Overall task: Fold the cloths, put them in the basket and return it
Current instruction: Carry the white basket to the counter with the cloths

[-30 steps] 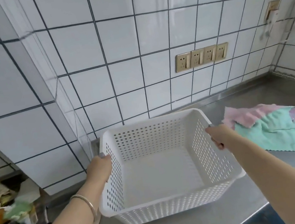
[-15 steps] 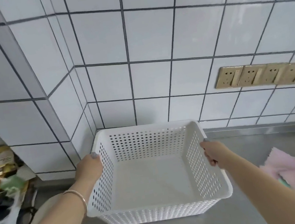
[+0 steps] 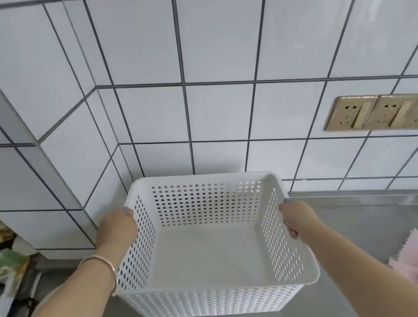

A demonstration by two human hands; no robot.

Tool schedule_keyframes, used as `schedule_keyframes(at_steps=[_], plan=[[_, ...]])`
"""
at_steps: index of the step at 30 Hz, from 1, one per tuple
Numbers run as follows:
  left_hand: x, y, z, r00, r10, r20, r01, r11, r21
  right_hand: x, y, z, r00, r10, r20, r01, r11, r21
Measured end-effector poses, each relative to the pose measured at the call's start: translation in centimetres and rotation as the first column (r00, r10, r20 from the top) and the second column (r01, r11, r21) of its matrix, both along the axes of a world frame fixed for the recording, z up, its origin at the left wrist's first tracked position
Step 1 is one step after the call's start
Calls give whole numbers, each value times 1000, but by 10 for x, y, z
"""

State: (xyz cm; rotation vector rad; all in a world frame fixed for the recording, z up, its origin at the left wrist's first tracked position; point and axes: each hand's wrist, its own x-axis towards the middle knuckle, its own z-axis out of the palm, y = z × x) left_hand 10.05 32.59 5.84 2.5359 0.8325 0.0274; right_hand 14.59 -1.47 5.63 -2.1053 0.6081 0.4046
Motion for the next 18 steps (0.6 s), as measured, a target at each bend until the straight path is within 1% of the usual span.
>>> schedule_keyframes(at_steps=[3, 8, 12, 18], plan=[[11, 2, -3, 1000, 1, 8, 0, 1000, -22, 8, 2, 0, 1000, 0, 1, 0, 1000, -17], [28, 7, -7, 1000, -5, 3, 5, 1000, 9, 18, 7, -3, 1000, 6, 30, -5, 999, -40], [40, 14, -12, 999, -43, 9, 42, 999, 26, 22, 8, -4, 997, -64, 35, 64, 998, -20], [44, 16, -14, 998, -62, 3, 62, 997, 42, 21, 11, -3, 998, -63, 13, 63, 996, -61]])
